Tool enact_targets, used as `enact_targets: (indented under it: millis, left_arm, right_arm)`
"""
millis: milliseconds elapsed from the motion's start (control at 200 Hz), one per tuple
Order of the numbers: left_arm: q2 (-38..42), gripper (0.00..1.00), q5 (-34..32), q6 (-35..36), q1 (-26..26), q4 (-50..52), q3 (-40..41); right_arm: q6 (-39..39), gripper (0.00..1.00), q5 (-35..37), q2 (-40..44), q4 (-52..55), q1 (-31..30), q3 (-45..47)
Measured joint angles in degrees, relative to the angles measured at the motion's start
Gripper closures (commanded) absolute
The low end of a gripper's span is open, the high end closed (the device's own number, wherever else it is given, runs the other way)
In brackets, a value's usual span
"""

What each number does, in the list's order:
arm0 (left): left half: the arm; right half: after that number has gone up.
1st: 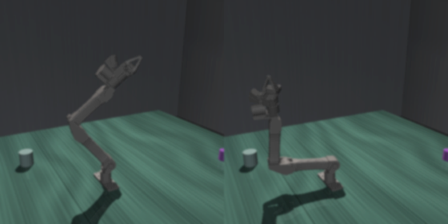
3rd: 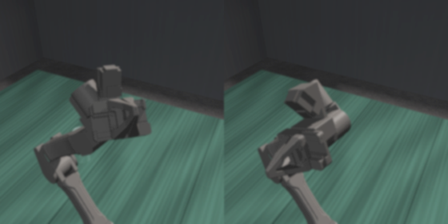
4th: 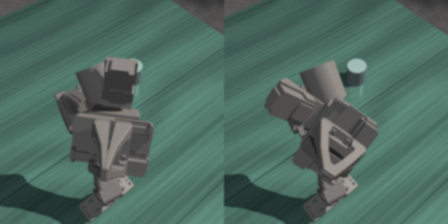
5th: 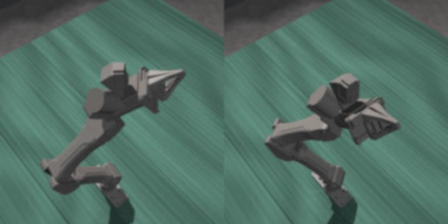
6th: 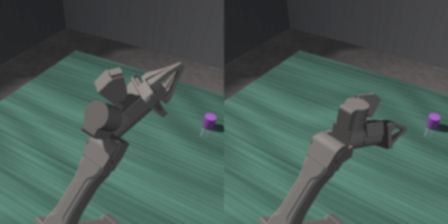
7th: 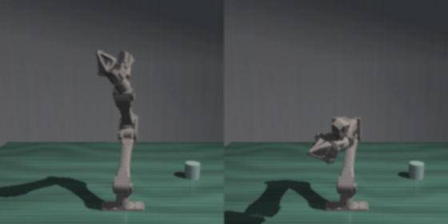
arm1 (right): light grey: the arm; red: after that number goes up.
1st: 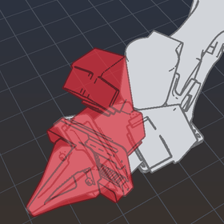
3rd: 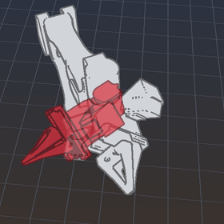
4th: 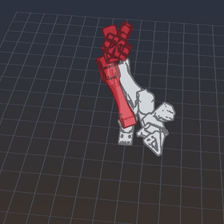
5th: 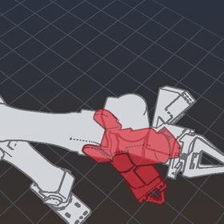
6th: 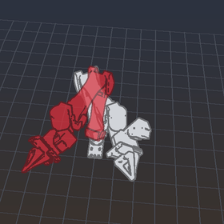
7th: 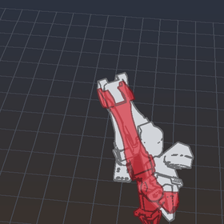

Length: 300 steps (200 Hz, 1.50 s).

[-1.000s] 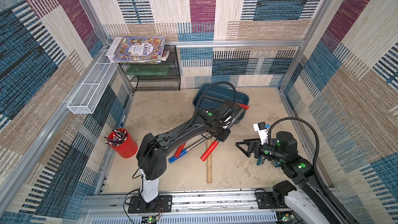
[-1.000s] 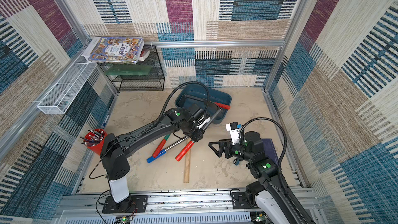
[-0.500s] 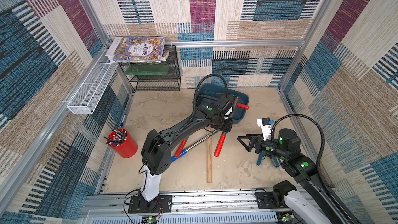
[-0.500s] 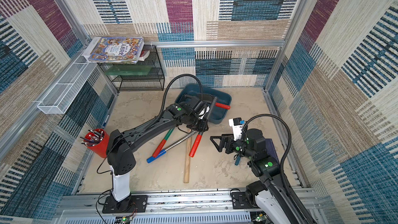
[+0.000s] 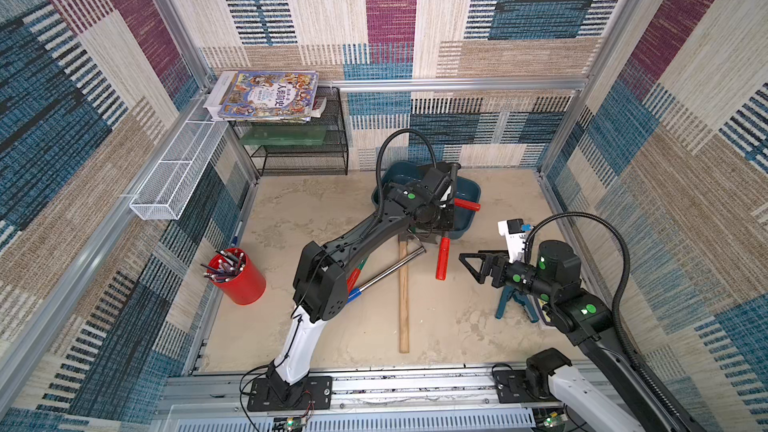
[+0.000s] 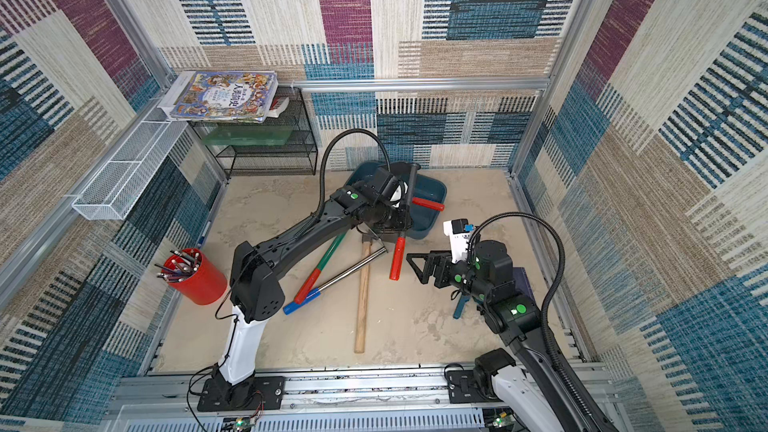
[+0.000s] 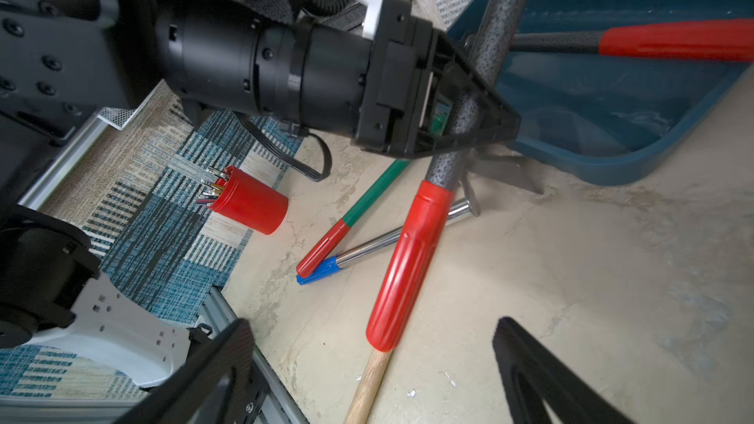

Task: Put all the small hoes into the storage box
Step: Pick up the hoe from the center of the board, then place the hoe in the storage box.

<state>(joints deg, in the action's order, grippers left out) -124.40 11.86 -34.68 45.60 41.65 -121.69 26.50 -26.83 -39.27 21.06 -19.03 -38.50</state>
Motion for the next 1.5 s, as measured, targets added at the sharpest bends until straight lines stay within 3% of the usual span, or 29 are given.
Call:
enact_targets:
  millis: [421, 1502]
  left_arm:
    - [-6.5, 1.0, -0.4, -8.8, -1.0, -5.8, -7.1]
    - [-11.7, 1.0, -10.6, -31.4, -2.4, -28.9, -2.5]
  right_arm:
    - [0.1, 0.04, 3.5, -2.6, 0.7, 0.3, -2.5]
    - [-0.1, 0.04, 7.9, -5.3, 0.7, 5.4, -3.8]
